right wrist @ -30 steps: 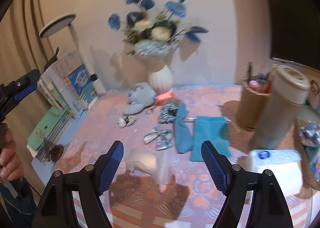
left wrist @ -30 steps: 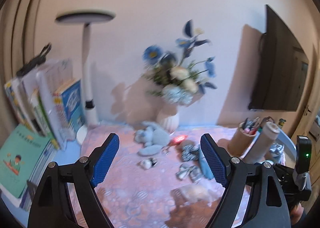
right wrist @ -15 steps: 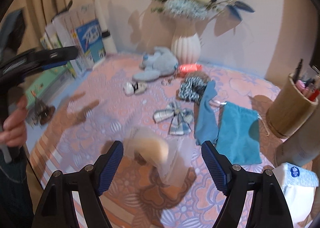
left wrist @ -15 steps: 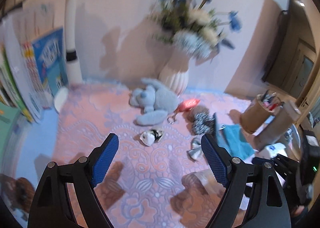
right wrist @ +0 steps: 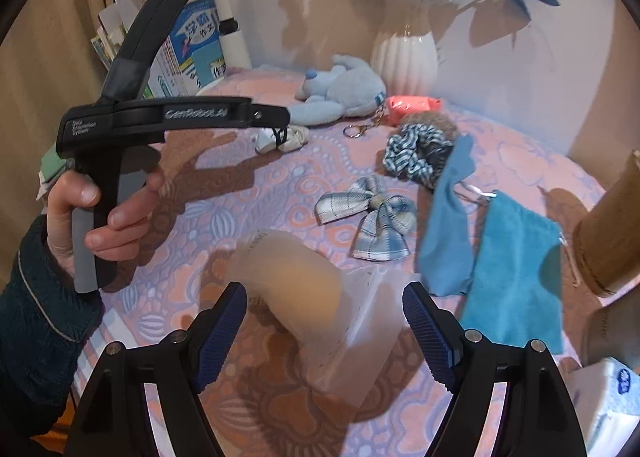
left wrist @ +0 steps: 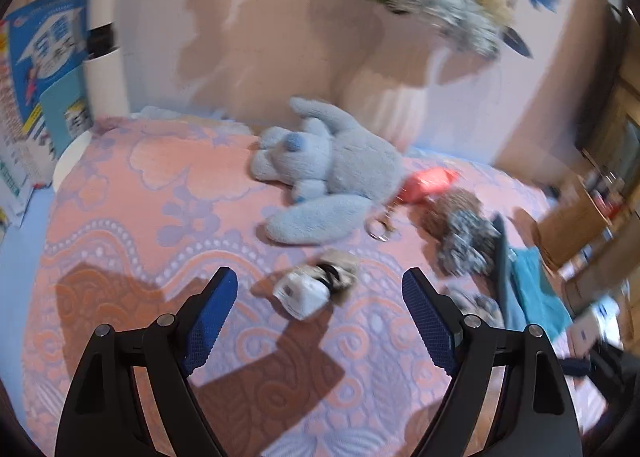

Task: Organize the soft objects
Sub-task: 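Grasp the white mask with the left tool while the right tool grasps the clear bag, then carry the white mask and clear bag to the woven basket and open both tools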

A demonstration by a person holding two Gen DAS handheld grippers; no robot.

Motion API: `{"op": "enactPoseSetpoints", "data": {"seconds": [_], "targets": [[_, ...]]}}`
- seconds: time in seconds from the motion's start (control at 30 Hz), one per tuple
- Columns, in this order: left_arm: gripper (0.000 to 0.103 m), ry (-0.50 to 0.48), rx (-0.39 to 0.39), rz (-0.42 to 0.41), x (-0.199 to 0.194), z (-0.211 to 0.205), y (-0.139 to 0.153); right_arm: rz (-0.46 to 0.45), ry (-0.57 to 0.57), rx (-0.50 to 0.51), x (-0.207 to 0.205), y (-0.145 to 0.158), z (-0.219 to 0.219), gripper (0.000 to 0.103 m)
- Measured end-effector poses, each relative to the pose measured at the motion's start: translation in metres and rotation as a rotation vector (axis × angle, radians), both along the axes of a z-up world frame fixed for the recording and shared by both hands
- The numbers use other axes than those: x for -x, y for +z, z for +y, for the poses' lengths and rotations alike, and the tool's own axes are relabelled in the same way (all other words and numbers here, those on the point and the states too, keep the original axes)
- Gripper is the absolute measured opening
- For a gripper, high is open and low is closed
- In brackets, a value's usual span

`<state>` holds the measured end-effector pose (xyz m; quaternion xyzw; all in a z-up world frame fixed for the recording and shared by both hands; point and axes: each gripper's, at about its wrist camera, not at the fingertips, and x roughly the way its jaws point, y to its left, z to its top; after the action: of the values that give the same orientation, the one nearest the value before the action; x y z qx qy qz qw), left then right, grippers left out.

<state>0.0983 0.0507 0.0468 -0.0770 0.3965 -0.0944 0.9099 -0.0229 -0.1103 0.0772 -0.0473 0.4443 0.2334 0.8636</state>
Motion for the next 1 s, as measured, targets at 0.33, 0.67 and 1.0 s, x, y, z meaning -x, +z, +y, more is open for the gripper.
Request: {"op": "enactPoseSetpoints", "data": {"seconds": [0.33,0.67,1.0], "targets": [[0.063,-0.055,-0.053,0.063,-0.011,-0.018,-0.024,0.066,0.037,-0.059,-0.015,-0.03,0.018,0.079],[0.027,-0.027,-0.064,0.022,-0.004,-0.018,-0.025,0.043,0.019,-0.078,-0.005,-0.028,0.022,0.079],[0.027,-0.034,-0.049,-0.038,0.003,-0.017,-0.017,0.022,-0.066,-0.121,-0.003,-0.026,0.025,0.039]]}}
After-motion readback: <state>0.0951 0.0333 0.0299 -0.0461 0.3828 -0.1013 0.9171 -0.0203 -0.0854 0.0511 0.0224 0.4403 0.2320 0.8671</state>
